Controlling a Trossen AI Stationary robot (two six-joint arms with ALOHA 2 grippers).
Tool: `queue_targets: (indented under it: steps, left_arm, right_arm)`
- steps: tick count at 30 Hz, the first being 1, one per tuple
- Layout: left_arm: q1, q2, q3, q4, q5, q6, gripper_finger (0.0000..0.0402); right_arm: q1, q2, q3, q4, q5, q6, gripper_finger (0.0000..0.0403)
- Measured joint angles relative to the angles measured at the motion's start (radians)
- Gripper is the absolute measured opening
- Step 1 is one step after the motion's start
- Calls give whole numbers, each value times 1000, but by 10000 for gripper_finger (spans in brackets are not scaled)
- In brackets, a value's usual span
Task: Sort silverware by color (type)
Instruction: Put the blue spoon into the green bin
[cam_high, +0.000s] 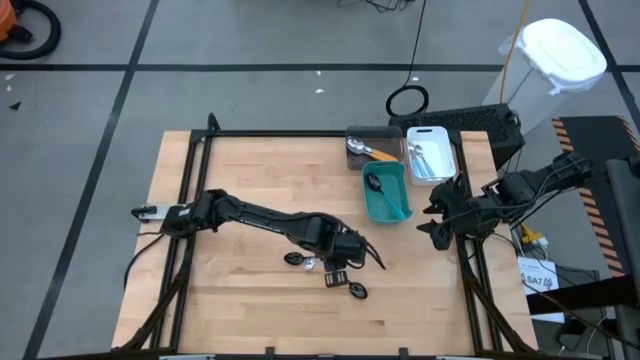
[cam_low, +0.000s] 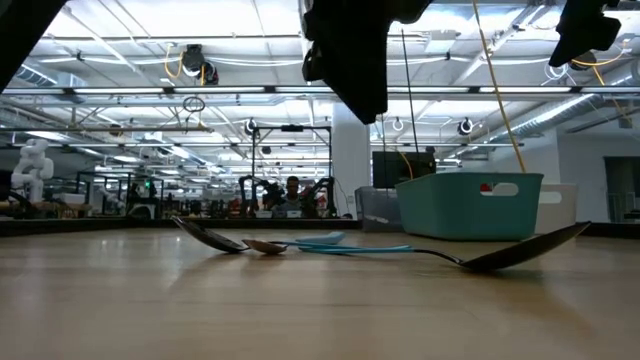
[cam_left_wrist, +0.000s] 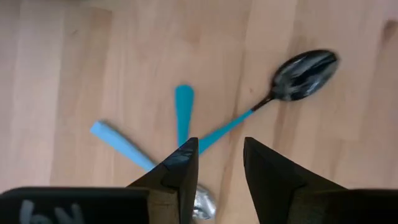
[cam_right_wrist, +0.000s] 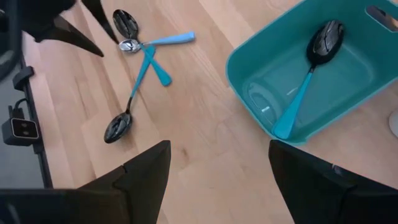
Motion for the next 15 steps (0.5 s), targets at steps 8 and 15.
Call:
queue_targets:
  steps: [8,15]
  left_arm:
    - [7,-78,-20,-106,32,76,126]
    - [89,-346,-291,4,10,89,126]
  right_arm:
    - [0,0,0,5,-5,40,265]
    - [0,10,0,70,-1,38,265]
